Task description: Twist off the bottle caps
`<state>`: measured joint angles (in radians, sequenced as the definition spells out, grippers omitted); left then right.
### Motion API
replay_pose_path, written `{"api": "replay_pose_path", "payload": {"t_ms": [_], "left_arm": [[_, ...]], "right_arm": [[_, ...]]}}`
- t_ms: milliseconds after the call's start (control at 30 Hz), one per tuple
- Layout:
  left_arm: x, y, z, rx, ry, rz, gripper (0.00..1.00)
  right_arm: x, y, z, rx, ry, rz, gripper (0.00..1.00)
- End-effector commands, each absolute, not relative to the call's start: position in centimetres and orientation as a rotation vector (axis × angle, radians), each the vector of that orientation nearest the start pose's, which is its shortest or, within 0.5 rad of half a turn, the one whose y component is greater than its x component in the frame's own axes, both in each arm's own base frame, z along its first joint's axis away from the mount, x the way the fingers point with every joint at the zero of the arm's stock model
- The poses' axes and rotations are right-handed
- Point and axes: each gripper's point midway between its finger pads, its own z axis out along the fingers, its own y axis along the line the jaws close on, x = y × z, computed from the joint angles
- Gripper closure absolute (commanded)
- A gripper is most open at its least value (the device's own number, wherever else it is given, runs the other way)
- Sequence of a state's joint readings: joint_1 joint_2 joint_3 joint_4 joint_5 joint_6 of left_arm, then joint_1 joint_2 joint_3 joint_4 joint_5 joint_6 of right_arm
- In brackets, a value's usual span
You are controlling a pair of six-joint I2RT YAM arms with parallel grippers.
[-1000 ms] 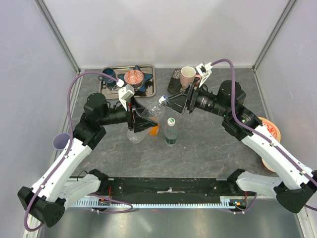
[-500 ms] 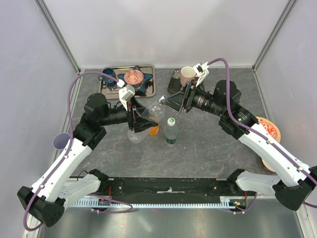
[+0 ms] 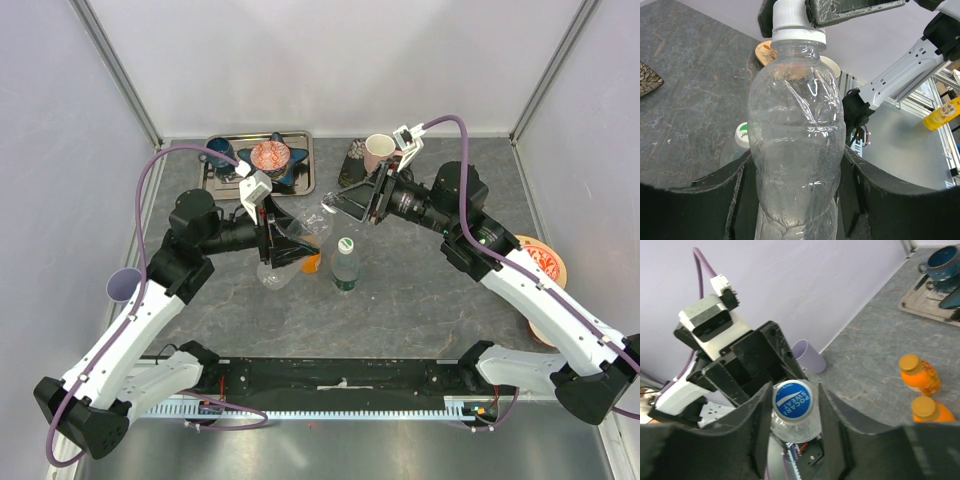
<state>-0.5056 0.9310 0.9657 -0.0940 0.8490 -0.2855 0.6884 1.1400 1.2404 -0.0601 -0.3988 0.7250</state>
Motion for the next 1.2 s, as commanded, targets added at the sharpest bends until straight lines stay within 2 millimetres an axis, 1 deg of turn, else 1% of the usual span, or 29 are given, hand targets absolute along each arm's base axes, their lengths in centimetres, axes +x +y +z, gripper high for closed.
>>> {"api": "replay_pose_path", "payload": {"t_ms": [0, 33, 67, 133, 233, 267, 300, 333, 367, 400, 433, 467, 500, 533, 567, 600, 633, 667, 700, 733, 767, 800, 833, 867, 900, 933, 1000, 1033, 1167], "left_arm": [[18.0, -25.9, 35.5, 0.900, 1.458, -1.231, 0.53], [18.1, -25.9, 35.5, 0.901, 1.458, -1.230, 0.53], [18.2, -25.9, 35.4, 0.897, 1.461, -1.227, 0.53], [18.3, -25.9, 35.6, 0.892, 1.459, -1.220, 0.53], [18.7, -25.9, 35.8, 0.872, 1.460, -1.206, 0.54], [18.7, -26.0, 36.0, 0.872, 1.451, -1.217, 0.55], [18.5, -26.0, 36.3, 0.880, 1.440, -1.231, 0.59], [17.6, -26.4, 36.1, 0.932, 1.431, -1.287, 0.61], [17.1, -26.7, 37.1, 0.960, 1.388, -1.332, 0.63], [16.6, -27.0, 37.3, 0.987, 1.378, -1.377, 0.63], [15.3, -27.1, 37.5, 1.053, 1.354, -1.451, 0.63], [15.0, -27.5, 37.3, 1.047, 1.399, -1.545, 0.63], [14.5, -27.6, 38.4, 1.085, 1.320, -1.570, 0.63], [13.5, -27.4, 38.6, 1.134, 1.297, -1.629, 0.62], [13.0, -27.4, 38.5, 1.112, 1.337, -1.712, 0.62], [12.5, -27.2, 39.8, 1.154, 1.226, -1.696, 0.62], [11.9, -27.0, 40.1, 1.183, 1.193, -1.710, 0.62], [11.4, -26.9, 40.2, 1.169, 1.225, -1.767, 0.62], [11.0, -26.7, 41.0, 1.200, 1.148, -1.746, 0.62], [10.7, -26.6, 41.1, 1.215, 1.138, -1.758, 0.62], [10.3, -26.4, 41.3, 1.203, 1.171, -1.810, 0.62], [10.6, -26.6, 41.3, 1.205, 1.172, -1.825, 0.62], [10.1, -26.3, 41.6, 1.235, 1.115, -1.808, 0.62], [9.9, -26.3, 41.7, 1.224, 1.143, -1.852, 0.62], [10.2, -26.4, 41.5, 1.222, 1.153, -1.870, 0.63], [9.9, -26.3, 41.7, 1.243, 1.105, -1.857, 0.63], [9.7, -26.2, 41.7, 1.231, 1.135, -1.905, 0.64], [9.9, -26.4, 41.5, 1.215, 1.157, -1.938, 0.64], [9.7, -26.6, 41.3, 1.231, 1.142, -1.954, 0.64]], "right_arm": [[22.6, 31.3, 41.8, -0.324, 1.661, 1.430, 0.58], [22.5, 31.3, 41.7, -0.328, 1.665, 1.435, 0.62], [22.5, 31.4, 41.4, -0.326, 1.673, 1.437, 0.72], [22.2, 31.6, 41.1, -0.346, 1.682, 1.449, 0.81], [21.7, 32.0, 41.1, -0.414, 1.673, 1.449, 1.00], [21.7, 32.0, 40.9, -0.430, 1.680, 1.434, 1.00], [21.4, 32.1, 40.4, -0.476, 1.683, 1.405, 1.00], [21.2, 32.1, 40.7, -0.500, 1.671, 1.399, 1.00], [20.9, 32.0, 40.9, -0.526, 1.656, 1.393, 1.00], [20.6, 31.9, 40.9, -0.547, 1.653, 1.389, 1.00], [20.1, 31.9, 41.2, -0.604, 1.625, 1.380, 1.00], [19.9, 31.8, 41.4, -0.634, 1.612, 1.375, 1.00], [19.4, 31.8, 41.3, -0.666, 1.613, 1.376, 1.00], [18.6, 31.7, 41.8, -0.737, 1.574, 1.379, 1.00], [18.2, 31.7, 41.9, -0.775, 1.557, 1.382, 1.00], [17.8, 31.5, 41.7, -0.808, 1.555, 1.378, 1.00], [17.5, 31.4, 42.0, -0.854, 1.518, 1.356, 1.00], [16.5, 31.3, 42.1, -0.914, 1.492, 1.368, 1.00], [16.2, 31.1, 41.9, -0.946, 1.485, 1.365, 1.00], [15.6, 30.9, 42.0, -0.980, 1.458, 1.364, 1.00], [14.7, 30.8, 42.0, -1.047, 1.412, 1.376, 1.00], [14.0, 30.7, 42.2, -1.080, 1.384, 1.388, 1.00], [13.3, 30.6, 42.3, -1.113, 1.353, 1.400, 1.00], [12.9, 30.5, 42.4, -1.147, 1.320, 1.403, 1.00], [12.2, 30.4, 42.5, -1.181, 1.294, 1.420, 1.00], [11.8, 30.3, 42.7, -1.195, 1.275, 1.423, 1.00], [10.7, 30.0, 42.8, -1.259, 1.221, 1.450, 1.00], [10.4, 29.9, 42.8, -1.276, 1.205, 1.459, 1.00], [9.6, 29.7, 42.7, -1.335, 1.140, 1.473, 1.00]]}}
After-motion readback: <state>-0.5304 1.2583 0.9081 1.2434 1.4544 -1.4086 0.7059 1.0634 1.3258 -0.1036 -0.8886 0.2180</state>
